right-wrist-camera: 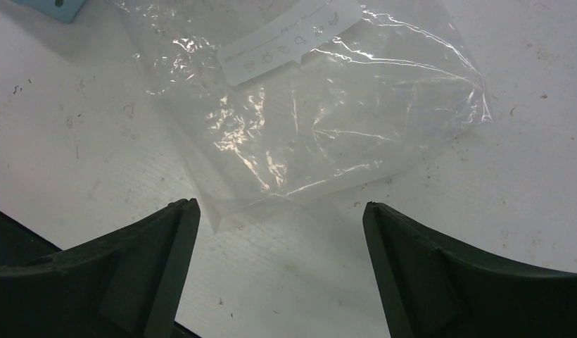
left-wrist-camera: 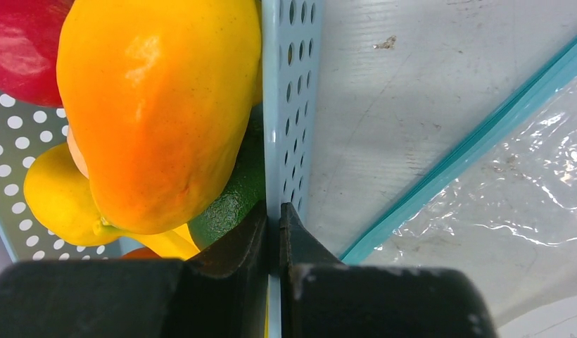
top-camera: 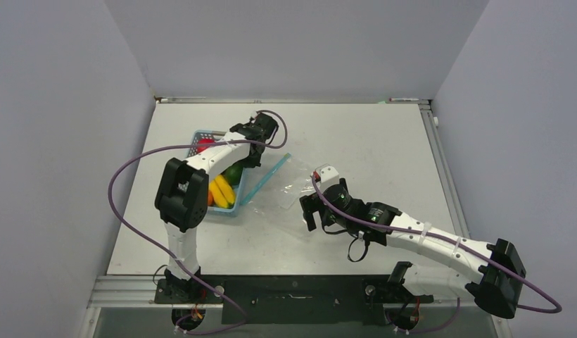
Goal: Place the food in the zip-top bag and seal the zipper
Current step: Move the bin to the center of the board.
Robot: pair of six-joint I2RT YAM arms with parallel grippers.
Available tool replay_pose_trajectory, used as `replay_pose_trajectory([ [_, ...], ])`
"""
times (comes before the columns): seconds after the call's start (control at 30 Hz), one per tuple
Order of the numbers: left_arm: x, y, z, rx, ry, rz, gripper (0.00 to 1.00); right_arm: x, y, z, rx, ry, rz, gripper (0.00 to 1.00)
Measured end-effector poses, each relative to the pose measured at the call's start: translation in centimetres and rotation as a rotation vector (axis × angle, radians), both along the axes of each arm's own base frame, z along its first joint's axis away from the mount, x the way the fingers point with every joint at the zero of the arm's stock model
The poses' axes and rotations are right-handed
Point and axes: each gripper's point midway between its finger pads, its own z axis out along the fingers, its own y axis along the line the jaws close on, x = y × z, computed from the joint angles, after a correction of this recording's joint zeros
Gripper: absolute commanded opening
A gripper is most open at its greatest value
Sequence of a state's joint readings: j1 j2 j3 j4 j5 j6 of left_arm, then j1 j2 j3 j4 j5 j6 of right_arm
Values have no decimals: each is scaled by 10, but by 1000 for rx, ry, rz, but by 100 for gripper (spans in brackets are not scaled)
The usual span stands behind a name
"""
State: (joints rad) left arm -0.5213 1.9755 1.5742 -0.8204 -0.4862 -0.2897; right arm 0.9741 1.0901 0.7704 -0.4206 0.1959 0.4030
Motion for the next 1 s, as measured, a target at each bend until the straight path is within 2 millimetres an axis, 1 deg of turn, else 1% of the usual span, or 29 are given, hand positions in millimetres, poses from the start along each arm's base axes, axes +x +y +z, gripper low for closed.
replay_pose_trajectory([
  [0.1,0,-6,2,-5,-4,-6,0,0,-1,0,2,-1,-6,90],
  [0.23,-3,-12,3,-7,-9,-12,7,0,0,1,5,0,-11,90],
  [0.4,-3,-14,3,-1,-15,-13,10,1,1,4,17,1,-18,90],
  [0.63,-4,-11,1,10,-17,-8,25,0,1,4,26,11,-29,90],
  [0.7,-3,-11,1,13,-19,-7,27,0,1,4,30,13,-34,90],
  [0.9,-3,-12,1,13,-24,-5,43,-1,1,4,38,23,-45,90],
  [1.0,-4,-14,1,11,-25,-7,47,-2,0,6,45,21,-49,90],
])
